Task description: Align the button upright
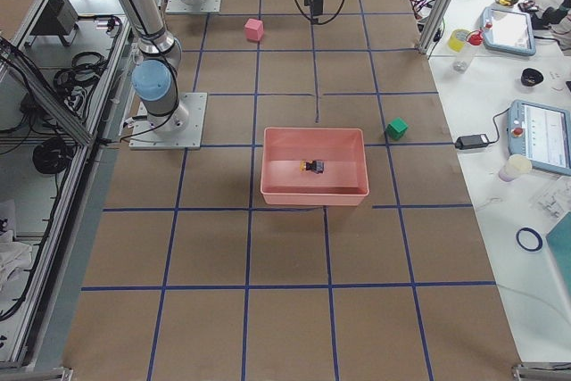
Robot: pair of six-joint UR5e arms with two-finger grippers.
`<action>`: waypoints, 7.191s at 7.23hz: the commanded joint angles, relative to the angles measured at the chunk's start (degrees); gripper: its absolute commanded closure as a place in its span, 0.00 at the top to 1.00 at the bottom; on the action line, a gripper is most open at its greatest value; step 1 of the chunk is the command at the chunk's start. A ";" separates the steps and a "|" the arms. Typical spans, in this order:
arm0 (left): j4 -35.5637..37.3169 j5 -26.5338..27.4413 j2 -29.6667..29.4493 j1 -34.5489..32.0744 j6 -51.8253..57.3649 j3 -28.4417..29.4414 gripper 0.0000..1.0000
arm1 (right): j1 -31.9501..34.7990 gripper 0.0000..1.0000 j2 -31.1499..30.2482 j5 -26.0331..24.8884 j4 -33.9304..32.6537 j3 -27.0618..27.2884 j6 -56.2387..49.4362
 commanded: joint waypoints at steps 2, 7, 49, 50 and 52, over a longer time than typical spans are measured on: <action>0.00 0.00 0.00 -0.01 -0.07 0.00 1.00 | -0.08 1.00 0.06 -0.08 0.00 0.00 -0.03; 0.09 0.09 -0.18 0.08 0.02 -0.09 1.00 | -0.08 1.00 0.06 -0.08 0.00 0.00 -0.21; -0.09 -0.17 1.14 -0.10 -1.12 -0.26 1.00 | -34.98 0.00 22.56 -5.52 -32.52 19.00 -17.70; -0.09 -0.09 1.14 -0.10 -1.12 -0.26 1.00 | -34.98 0.00 21.17 -5.26 -32.26 18.55 -17.70; 0.00 -0.18 1.14 -0.10 -1.12 -0.26 1.00 | -34.89 0.00 18.70 -4.91 -31.64 18.37 -17.61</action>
